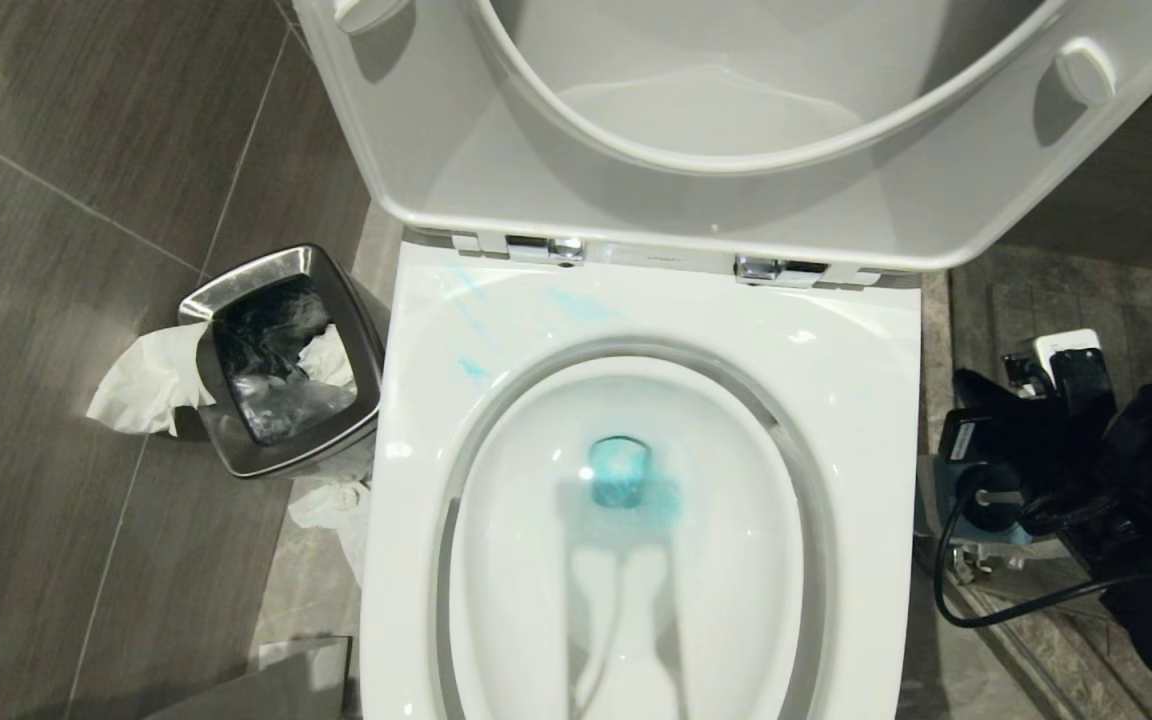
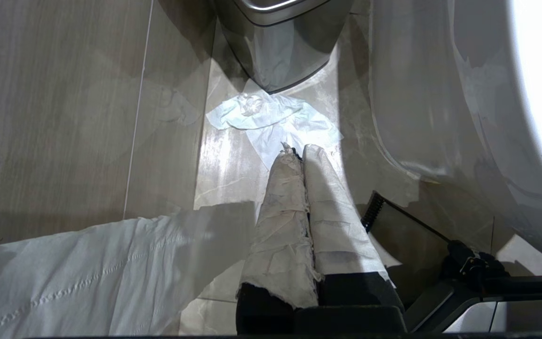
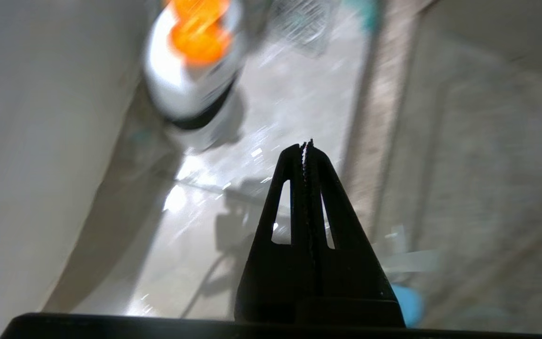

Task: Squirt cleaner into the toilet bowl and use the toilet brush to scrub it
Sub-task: Place the cleaning agent on the floor, then scrub the toilet bowl

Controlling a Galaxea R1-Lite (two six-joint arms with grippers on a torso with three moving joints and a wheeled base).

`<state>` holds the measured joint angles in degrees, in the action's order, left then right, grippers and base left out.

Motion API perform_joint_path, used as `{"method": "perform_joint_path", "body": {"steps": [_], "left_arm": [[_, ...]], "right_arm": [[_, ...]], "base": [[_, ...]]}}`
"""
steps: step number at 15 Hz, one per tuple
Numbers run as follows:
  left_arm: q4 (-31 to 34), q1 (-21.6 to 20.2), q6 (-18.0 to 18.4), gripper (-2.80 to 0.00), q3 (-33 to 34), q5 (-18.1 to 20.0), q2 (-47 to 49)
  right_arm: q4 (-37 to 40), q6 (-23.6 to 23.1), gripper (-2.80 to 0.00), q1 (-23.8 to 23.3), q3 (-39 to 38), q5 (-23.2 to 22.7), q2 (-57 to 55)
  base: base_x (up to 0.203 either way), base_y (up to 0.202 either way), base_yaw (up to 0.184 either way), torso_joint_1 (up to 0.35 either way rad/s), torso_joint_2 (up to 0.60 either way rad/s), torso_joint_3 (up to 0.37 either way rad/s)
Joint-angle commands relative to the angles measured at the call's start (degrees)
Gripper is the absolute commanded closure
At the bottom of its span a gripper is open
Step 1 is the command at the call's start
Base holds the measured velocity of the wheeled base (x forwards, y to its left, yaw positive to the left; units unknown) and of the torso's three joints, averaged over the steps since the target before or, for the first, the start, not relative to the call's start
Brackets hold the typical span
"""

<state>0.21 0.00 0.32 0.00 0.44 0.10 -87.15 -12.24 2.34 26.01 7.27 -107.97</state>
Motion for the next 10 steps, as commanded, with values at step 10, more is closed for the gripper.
{"method": "perform_joint_path", "body": {"steps": [10], "left_arm": [[-0.03, 0.00, 0.02, 0.00, 0.00, 0.00, -0.01]], "right_arm": [[38.25, -0.11, 0.00, -8.30, 10.97, -0.48, 33.76]], "base": [[0.000, 0.000, 0.000, 0.000, 0.00, 0.000]]}}
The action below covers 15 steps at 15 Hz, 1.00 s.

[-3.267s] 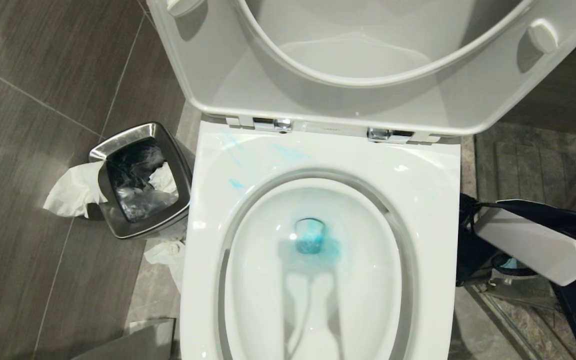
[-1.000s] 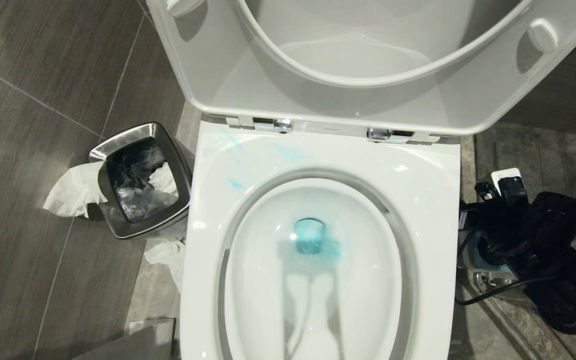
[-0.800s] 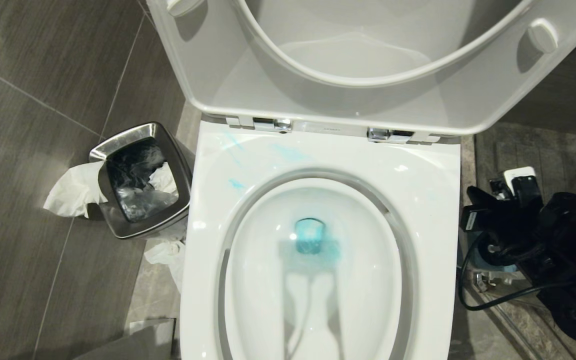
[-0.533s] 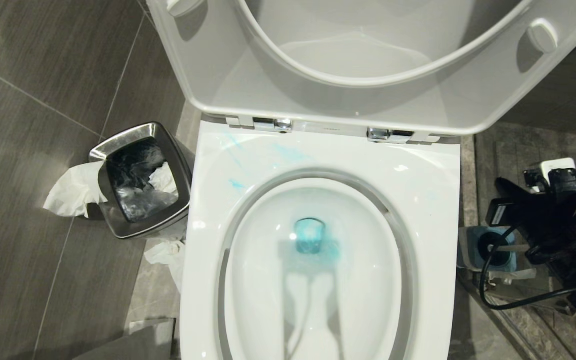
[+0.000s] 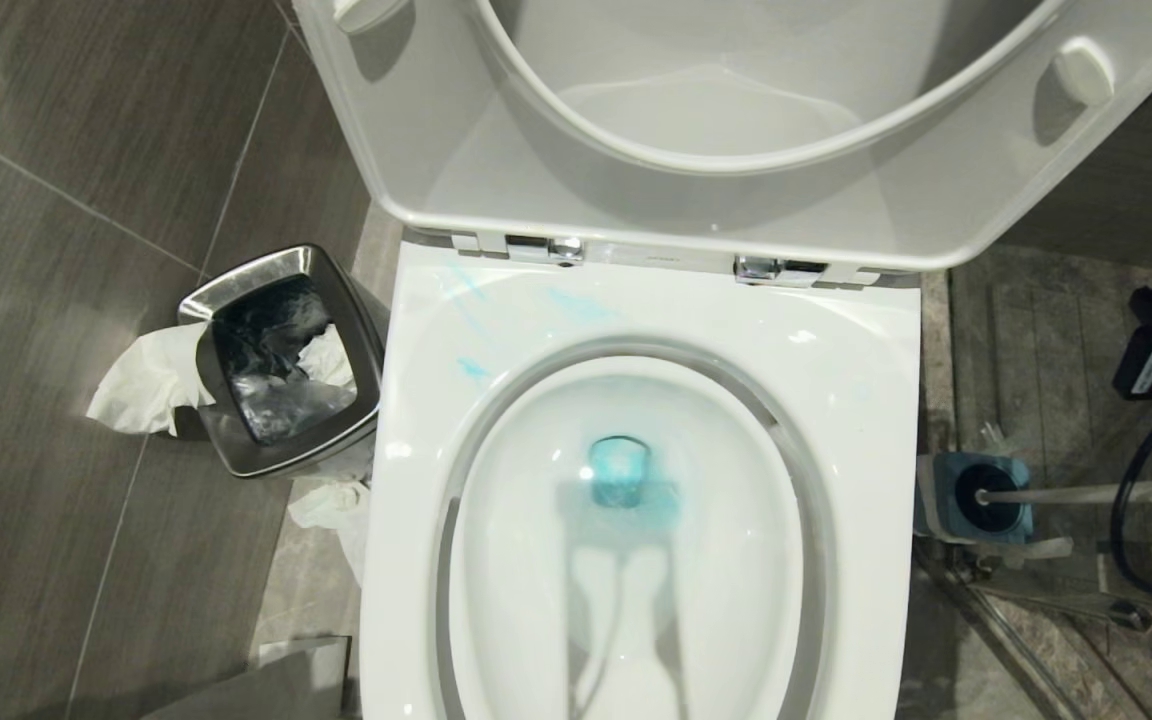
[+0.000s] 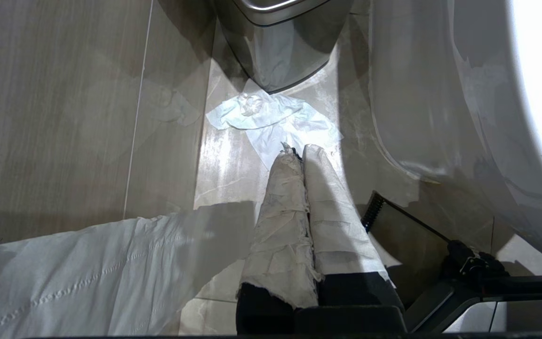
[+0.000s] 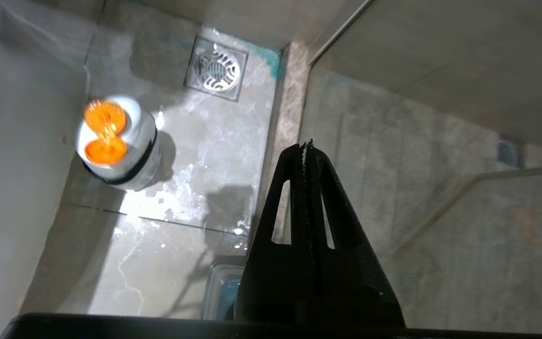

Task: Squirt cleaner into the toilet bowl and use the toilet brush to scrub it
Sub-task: Scrub the toilet bowl

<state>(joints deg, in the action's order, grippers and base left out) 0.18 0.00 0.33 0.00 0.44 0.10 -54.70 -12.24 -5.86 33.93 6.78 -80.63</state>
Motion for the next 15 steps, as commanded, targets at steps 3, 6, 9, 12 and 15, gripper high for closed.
{"method": "perform_joint_path", "body": {"steps": [3, 6, 9, 12, 15], "left_arm": [[-0.01, 0.00, 0.02, 0.00, 0.00, 0.00, -0.01], [-0.01, 0.00, -0.07, 0.00, 0.00, 0.00, -0.01], [-0.01, 0.00, -0.07, 0.00, 0.00, -0.02, -0.01], [-0.01, 0.00, -0.07, 0.00, 0.00, -0.09, -0.01], [-0.01, 0.00, -0.07, 0.00, 0.00, -0.08, -0.01]], "right_arm": [[11.54, -0.39, 0.00, -0.11, 4.97, 0.07, 10.80], [23.82, -1.40, 0.00, 0.46, 9.10, 0.11, 16.03], [41.11, -2.16, 0.00, 2.16, 14.81, -0.83, 21.12], [63.44, -2.12, 0.00, 2.84, 16.71, -4.05, 28.55], [82.34, -1.27, 0.00, -0.98, 17.23, -11.16, 35.30]], "base": [[0.000, 0.000, 0.000, 0.000, 0.00, 0.000], [0.000, 0.000, 0.000, 0.000, 0.00, 0.000], [0.000, 0.000, 0.000, 0.000, 0.00, 0.000], [0.000, 0.000, 0.000, 0.000, 0.00, 0.000], [0.000, 0.000, 0.000, 0.000, 0.00, 0.000]]}}
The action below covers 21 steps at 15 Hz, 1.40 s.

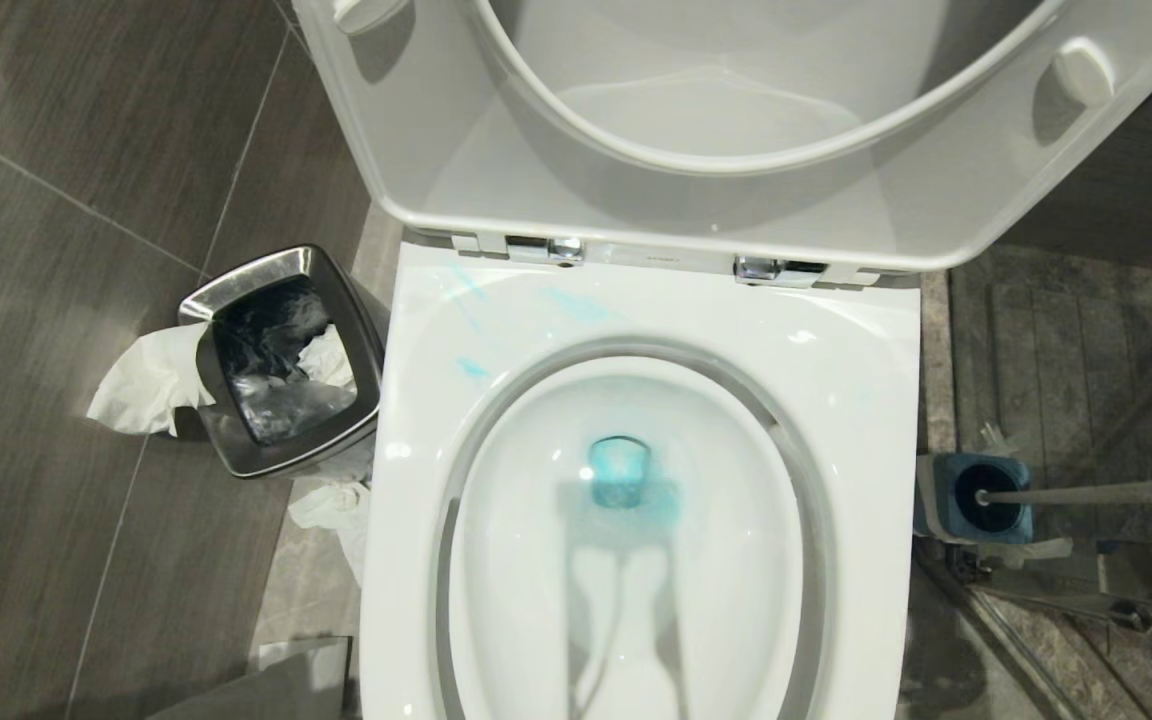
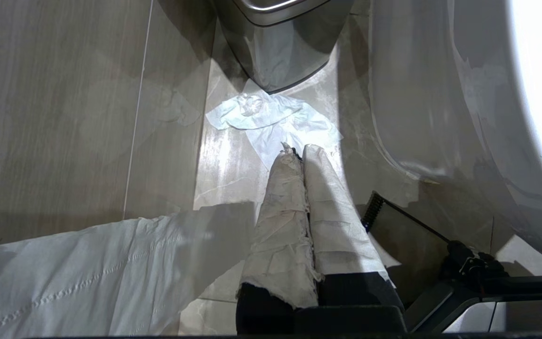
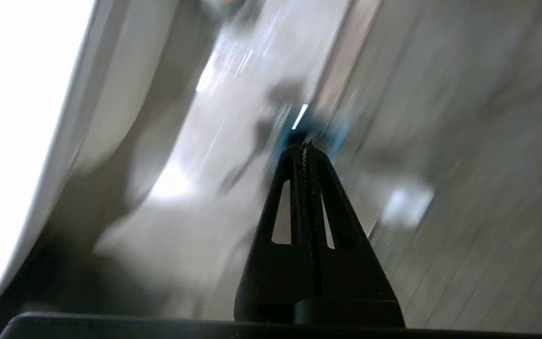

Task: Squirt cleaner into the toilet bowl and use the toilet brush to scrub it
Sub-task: Scrub the toilet bowl

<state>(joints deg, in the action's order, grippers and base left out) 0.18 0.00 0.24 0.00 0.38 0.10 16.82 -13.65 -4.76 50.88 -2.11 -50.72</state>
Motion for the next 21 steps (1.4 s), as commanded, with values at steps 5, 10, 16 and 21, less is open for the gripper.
{"method": "perform_joint_path", "body": {"steps": [5, 10, 16, 21], "left_arm": [[-0.01, 0.00, 0.02, 0.00, 0.00, -0.03, -0.01], [-0.01, 0.00, 0.02, 0.00, 0.00, -0.03, -0.01], [-0.01, 0.00, 0.02, 0.00, 0.00, -0.03, -0.01], [-0.01, 0.00, 0.02, 0.00, 0.00, -0.03, -0.01]], "right_arm": [[17.10, -3.14, 0.00, -17.56, -3.98, -16.00, 12.19], [17.50, -6.15, 0.00, -25.62, -17.09, -20.91, 22.32], [-6.06, -6.21, 0.00, -25.99, -32.11, -17.27, 20.56], [-10.84, -5.12, 0.00, -29.72, -33.04, -16.04, 10.99]], "base": [[0.000, 0.000, 0.000, 0.000, 0.00, 0.000], [0.000, 0.000, 0.000, 0.000, 0.00, 0.000], [0.000, 0.000, 0.000, 0.000, 0.00, 0.000], [0.000, 0.000, 0.000, 0.000, 0.00, 0.000]]}}
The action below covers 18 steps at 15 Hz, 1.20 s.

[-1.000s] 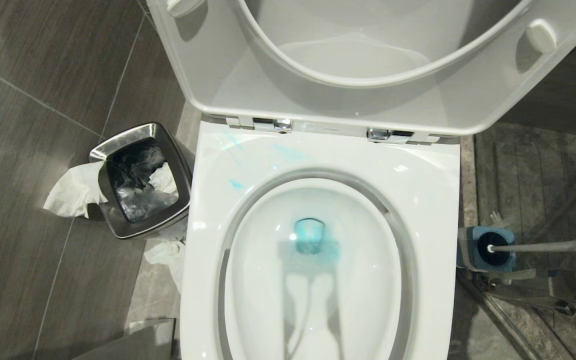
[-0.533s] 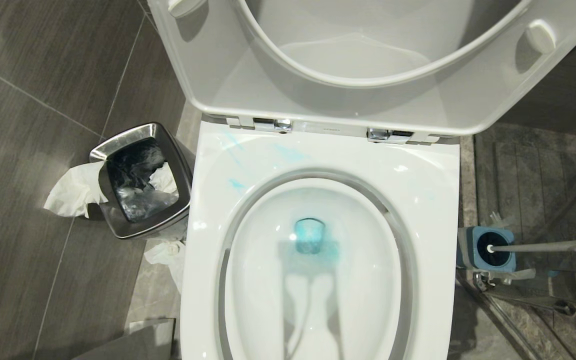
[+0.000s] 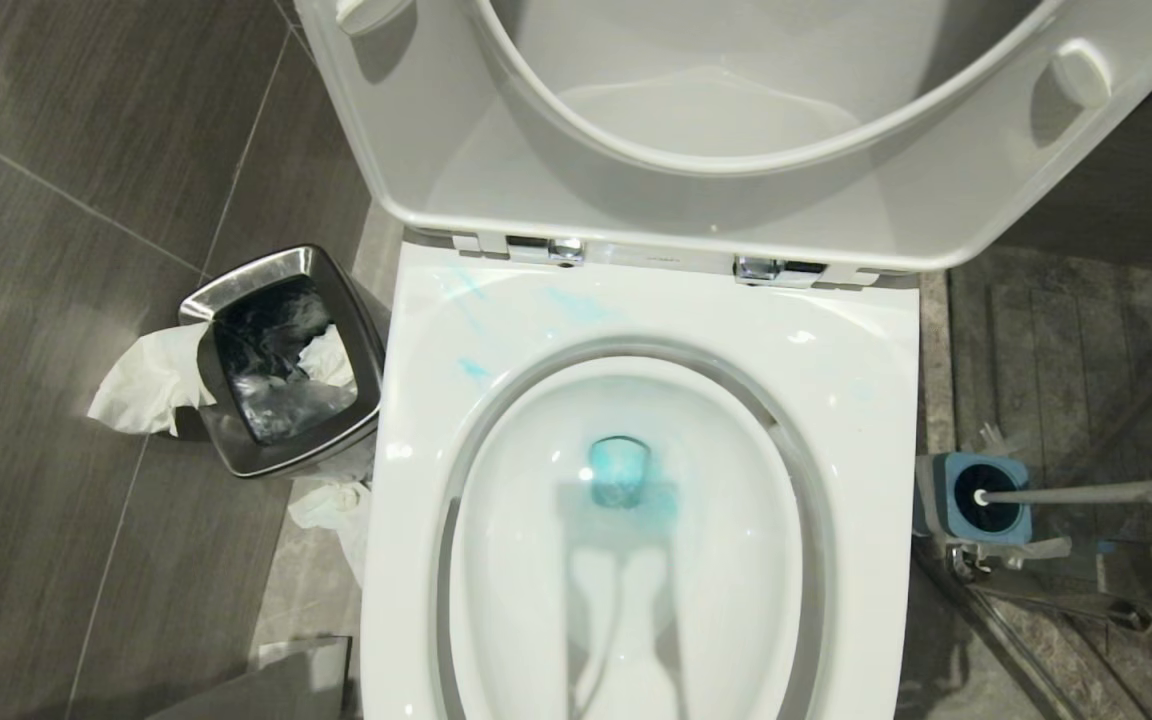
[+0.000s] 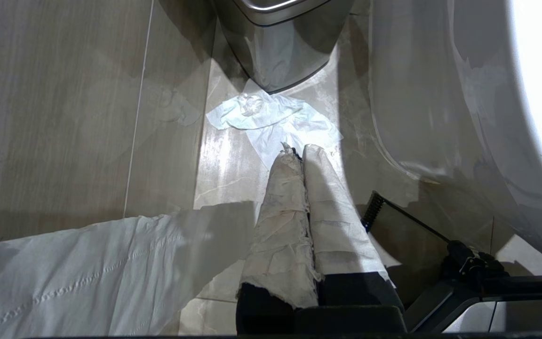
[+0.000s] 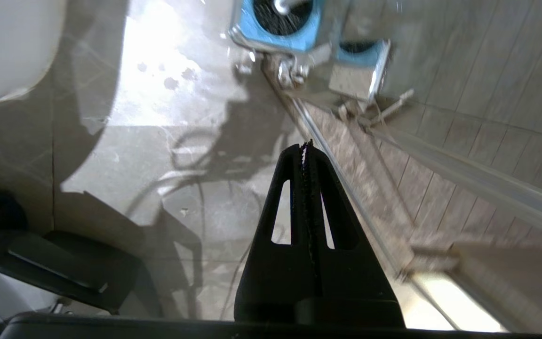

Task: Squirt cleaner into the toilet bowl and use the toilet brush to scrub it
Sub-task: Scrub the toilet bowl

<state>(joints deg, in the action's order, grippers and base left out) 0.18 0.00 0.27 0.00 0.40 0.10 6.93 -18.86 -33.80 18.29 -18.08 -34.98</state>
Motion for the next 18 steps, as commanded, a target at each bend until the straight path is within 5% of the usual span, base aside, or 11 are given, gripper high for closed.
{"method": "perform_joint_path", "body": {"steps": [1, 6, 16, 17, 18], "left_arm": [[-0.01, 0.00, 0.00, 0.00, 0.00, 0.03, -0.01], [-0.01, 0.00, 0.00, 0.00, 0.00, -0.05, -0.01], [-0.01, 0.00, 0.00, 0.00, 0.00, -0.05, -0.01], [-0.01, 0.00, 0.00, 0.00, 0.00, 0.03, -0.01], [-0.01, 0.00, 0.00, 0.00, 0.00, -0.05, -0.01]], "right_arm": [[-4.50, 0.21, 0.00, -0.87, -2.27, -0.05, -6.38], [-34.53, -0.33, 0.00, -0.81, -17.03, 0.83, -15.52], [-46.53, -0.11, 0.00, 1.11, -17.78, 0.84, -27.36], [-47.71, -0.21, -2.80, 1.19, -18.20, 1.02, -27.77], [-47.71, -0.04, -2.80, 1.19, -18.20, 0.76, -27.95]], "base": [[0.000, 0.000, 0.000, 0.000, 0.00, 0.000], [0.000, 0.000, 0.000, 0.000, 0.00, 0.000], [0.000, 0.000, 0.000, 0.000, 0.00, 0.000], [0.000, 0.000, 0.000, 0.000, 0.00, 0.000], [0.000, 0.000, 0.000, 0.000, 0.00, 0.000]]}}
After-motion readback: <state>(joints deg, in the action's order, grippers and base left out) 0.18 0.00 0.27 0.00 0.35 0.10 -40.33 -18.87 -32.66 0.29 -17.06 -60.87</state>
